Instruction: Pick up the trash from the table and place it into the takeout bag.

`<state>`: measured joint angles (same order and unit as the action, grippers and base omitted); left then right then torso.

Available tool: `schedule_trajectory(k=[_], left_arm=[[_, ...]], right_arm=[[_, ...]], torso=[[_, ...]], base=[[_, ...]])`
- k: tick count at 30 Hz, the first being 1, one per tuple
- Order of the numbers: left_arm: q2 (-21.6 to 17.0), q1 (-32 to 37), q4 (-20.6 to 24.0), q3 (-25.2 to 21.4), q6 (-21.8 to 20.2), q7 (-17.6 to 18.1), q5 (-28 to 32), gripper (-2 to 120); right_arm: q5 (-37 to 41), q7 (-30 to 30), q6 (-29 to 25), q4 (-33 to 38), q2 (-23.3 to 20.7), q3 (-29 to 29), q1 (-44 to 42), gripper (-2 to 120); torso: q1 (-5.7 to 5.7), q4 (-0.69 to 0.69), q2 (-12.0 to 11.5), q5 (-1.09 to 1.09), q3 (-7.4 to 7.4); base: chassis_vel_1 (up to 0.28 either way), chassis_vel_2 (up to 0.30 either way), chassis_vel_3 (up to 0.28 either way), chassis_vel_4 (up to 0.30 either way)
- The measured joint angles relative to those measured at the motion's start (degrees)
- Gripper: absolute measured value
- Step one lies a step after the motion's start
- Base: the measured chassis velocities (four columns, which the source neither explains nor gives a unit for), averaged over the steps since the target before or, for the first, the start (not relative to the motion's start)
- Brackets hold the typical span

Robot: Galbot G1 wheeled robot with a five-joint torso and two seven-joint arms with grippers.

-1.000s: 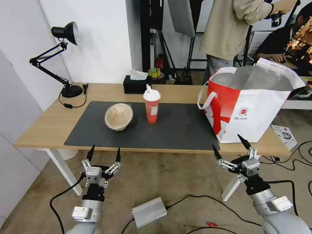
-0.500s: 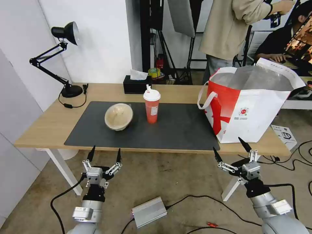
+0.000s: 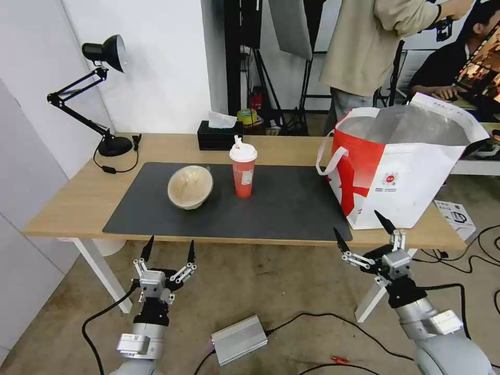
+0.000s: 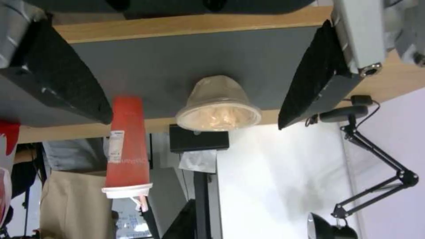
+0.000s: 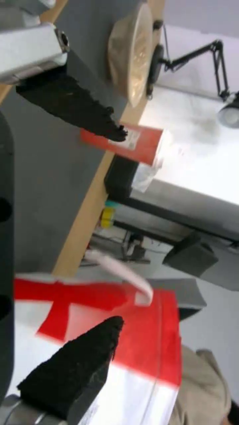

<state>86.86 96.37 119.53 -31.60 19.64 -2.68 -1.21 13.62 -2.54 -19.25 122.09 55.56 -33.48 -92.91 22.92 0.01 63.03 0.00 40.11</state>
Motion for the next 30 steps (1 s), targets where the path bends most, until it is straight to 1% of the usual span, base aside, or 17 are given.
schedule_trajectory(k=[1, 3, 6, 9, 10, 13, 16, 17, 20, 21, 25, 27, 30], left_arm=[[0.02, 0.01, 0.0, -0.05, 0.01, 0.0, 0.02, 100], [0.02, 0.02, 0.0, -0.07, 0.01, 0.0, 0.05, 100], [-0.33, -0.18, -0.49, -0.08, 0.06, -0.01, 0.19, 100], [-0.7, -0.6, -0.96, 0.15, 0.07, -0.02, 0.22, 100], [-0.93, -1.02, -1.46, 0.37, 0.07, -0.1, 0.27, 100], [-0.97, -1.1, -1.72, 0.37, 0.07, -0.12, 0.45, 100], [-0.82, -1.14, -2.25, 0.16, 0.1, -0.13, 0.69, 100], [-0.82, -1.14, -2.25, 0.16, 0.1, -0.13, 0.69, 100], [-0.57, -1.13, -2.73, 0.19, 0.19, -0.14, 0.7, 100], [-0.57, -1.13, -2.73, 0.19, 0.19, -0.14, 0.7, 100], [0.11, -1.13, -3.48, 0.19, 0.26, -0.15, 0.54, 100], [0.14, -1.13, -3.54, 0.19, 0.26, -0.16, 0.52, 100], [0.51, -1.56, -4.41, 0.04, 0.29, -0.15, 0.34, 100]], right_arm=[[0.58, -0.31, 1.59, 0.42, -0.5, 0.9, 0.93, 100], [0.93, -0.38, 2.3, 0.57, -0.75, 1.45, 1.47, 100], [2.85, -0.48, 5.65, 0.86, -2.17, 4.31, 4.46, 100], [3.45, -0.46, 6.67, 0.94, -2.53, 5.06, 5.19, 100], [4.6, -0.19, 8.07, 1.14, -2.99, 5.92, 6.04, 100], [5.63, 0.27, 9.35, 1.23, -3.55, 7.18, 7.39, 100], [8.27, 1.37, 11.96, 0.51, -5.75, 11.66, 11.74, 100], [8.27, 1.37, 11.96, 0.51, -5.75, 11.66, 11.74, 100], [12.36, 2.75, 14.35, -0.56, -7.88, 16.29, 16.1, 100], [12.36, 2.75, 14.35, -0.56, -7.88, 16.29, 16.1, 100], [17.76, 4.9, 18.36, -2.02, -10.27, 20.95, 23.1, 100], [17.99, 4.96, 18.5, -2.14, -10.38, 21.17, 23.46, 100], [23.01, 6.3, 20.97, -4.51, -12.91, 25.77, 31.76, 100]], torso=[[0.0, -0.01, 0.0, 0.0, 0.0], [0.0, -0.01, 0.0, -0.01, 0.0], [0.0, 0.01, 0.0, 0.0, 0.0], [0.0, 0.0, 0.0, 0.0, 0.0], [0.0, -0.03, 0.0, -0.01, 0.0], [0.0, -0.02, 0.0, 0.0, 0.0], [0.0, 0.0, 0.0, -0.01, 0.0], [0.0, 0.0, 0.0, -0.01, 0.0], [0.0, -0.01, 0.0, 0.0, 0.0], [0.0, -0.01, 0.0, 0.0, 0.0], [0.0, 0.0, 0.0, 0.0, 0.0], [0.0, 0.0, 0.0, 0.0, 0.0], [0.01, 0.0, -0.01, 0.0, 0.01]], base=[[0.0, 0.0, 0.0, 0.0], [0.0, 0.0, 0.0, 0.0], [0.0, 0.0, 0.0, 0.0], [0.0, 0.0, 0.0, 0.0], [0.0, 0.0, 0.0, 0.0], [0.0, 0.0, 0.0, 0.0], [0.0, 0.0, 0.0, 0.0], [0.0, 0.0, 0.0, 0.0], [0.0, 0.0, 0.0, 0.0], [0.0, 0.0, 0.0, 0.0], [0.0, 0.0, 0.0, 0.0], [0.0, 0.0, 0.0, 0.0], [0.0, 0.0, 0.0, 0.0]])
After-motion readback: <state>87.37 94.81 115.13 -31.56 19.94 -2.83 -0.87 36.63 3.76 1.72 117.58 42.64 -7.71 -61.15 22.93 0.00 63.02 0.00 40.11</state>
